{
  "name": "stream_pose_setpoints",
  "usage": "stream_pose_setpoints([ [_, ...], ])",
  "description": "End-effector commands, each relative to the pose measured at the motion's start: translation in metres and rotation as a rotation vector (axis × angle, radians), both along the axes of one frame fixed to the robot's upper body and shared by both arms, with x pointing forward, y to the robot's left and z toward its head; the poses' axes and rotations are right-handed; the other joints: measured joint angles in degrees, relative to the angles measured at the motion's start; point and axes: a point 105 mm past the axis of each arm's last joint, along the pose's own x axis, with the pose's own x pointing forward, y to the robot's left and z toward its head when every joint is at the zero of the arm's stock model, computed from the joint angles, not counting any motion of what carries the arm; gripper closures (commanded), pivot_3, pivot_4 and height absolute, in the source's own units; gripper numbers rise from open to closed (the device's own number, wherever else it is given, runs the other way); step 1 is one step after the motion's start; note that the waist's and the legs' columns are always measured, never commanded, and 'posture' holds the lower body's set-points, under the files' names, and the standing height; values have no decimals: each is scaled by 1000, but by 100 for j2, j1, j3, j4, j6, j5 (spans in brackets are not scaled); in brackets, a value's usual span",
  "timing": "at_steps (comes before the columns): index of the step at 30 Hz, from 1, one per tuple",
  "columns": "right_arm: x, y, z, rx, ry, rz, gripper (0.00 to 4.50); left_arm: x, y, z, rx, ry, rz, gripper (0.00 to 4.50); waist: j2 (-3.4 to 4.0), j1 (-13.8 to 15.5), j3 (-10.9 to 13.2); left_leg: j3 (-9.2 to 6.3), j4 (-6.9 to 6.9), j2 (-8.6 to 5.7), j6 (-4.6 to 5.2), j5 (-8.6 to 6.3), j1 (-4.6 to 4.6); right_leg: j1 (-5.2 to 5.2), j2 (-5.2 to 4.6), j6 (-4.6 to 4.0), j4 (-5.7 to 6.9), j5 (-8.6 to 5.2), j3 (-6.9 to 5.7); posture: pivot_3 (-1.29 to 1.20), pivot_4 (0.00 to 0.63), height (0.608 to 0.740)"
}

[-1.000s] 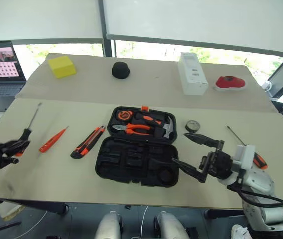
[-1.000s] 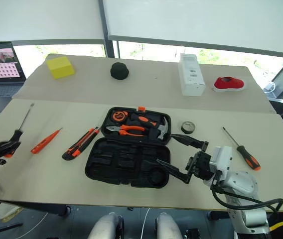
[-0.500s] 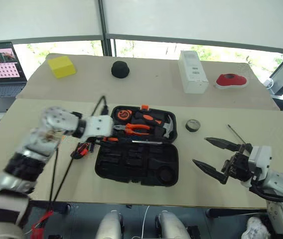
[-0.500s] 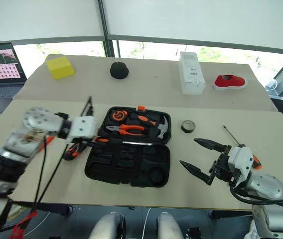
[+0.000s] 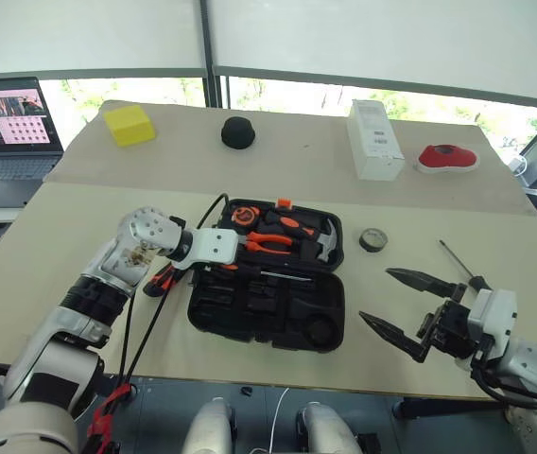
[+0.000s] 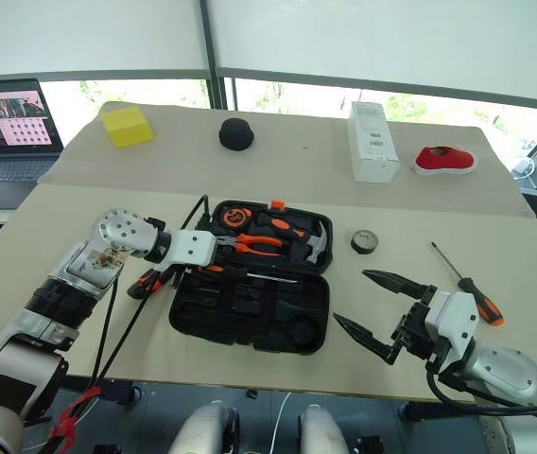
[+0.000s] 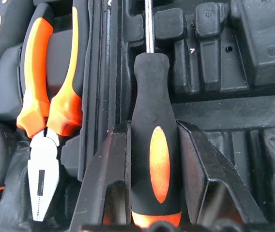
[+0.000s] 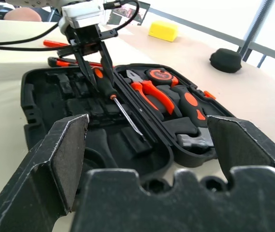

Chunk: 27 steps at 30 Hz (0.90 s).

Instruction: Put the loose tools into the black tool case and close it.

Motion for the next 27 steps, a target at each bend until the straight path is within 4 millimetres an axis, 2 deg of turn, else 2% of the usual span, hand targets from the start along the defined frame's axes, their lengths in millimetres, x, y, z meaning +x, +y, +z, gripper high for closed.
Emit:
stream_pose_setpoints([
  [1,-5,6,9,28,-16,30,0,-1,-8,5,-85,-25,15,2290,2,1,0,0,1,0,2,-1,-1,0,0,0,1,0,0,0,150,740],
  [4,-7,10,9,29,-7,48,0,5,-17,22,-251,-105,43,1265,4,28,0,-6,14,0,3,-1,-5,3,-3,2,3,1,-7,0,150,740],
  [5,-6,10,9,29,-5,50,0,4,-17,26,-310,-83,60,955,4,34,0,-7,19,0,3,-1,-9,3,-3,4,3,3,-8,0,150,740],
  [8,-5,8,10,33,1,40,0,-2,-11,28,-439,-5,99,955,4,12,0,-10,25,0,5,-1,-13,2,-3,8,3,6,-8,0,150,740],
  [11,-4,6,9,38,9,23,0,-3,-2,20,-477,42,137,1756,5,-13,0,-12,21,2,6,-2,-12,0,-2,8,3,6,-8,0,150,740],
  [12,-4,5,8,38,12,22,0,-2,-1,17,-488,53,157,2148,6,-22,-1,-12,20,2,6,-2,-12,-1,-1,7,4,6,-8,0,150,740],
  [15,-3,6,7,37,20,23,0,4,-8,14,-527,57,178,3254,5,-11,0,-12,21,2,6,-2,-12,0,0,7,3,6,-8,0,150,740],
  [18,-1,8,6,39,25,27,0,5,-18,2,-499,66,173,4265,5,16,0,-12,25,-3,6,-2,-12,4,-3,10,1,7,-9,0,150,740],
  [19,-1,8,5,39,26,28,0,7,-20,-2,-485,70,179,4403,5,14,0,-12,25,-4,7,-2,-12,4,-4,10,0,7,-9,0,150,740],
  [21,0,9,5,40,27,29,0,8,-22,-8,-457,64,183,4403,5,4,0,-12,25,-4,7,-2,-13,3,-3,10,0,7,-9,0,150,740],
  [27,-4,9,1,50,44,10,0,-4,-29,-32,-357,127,167,4403,7,9,-2,-13,24,-4,7,-2,-11,7,-3,10,1,7,-8,0,150,740],
])
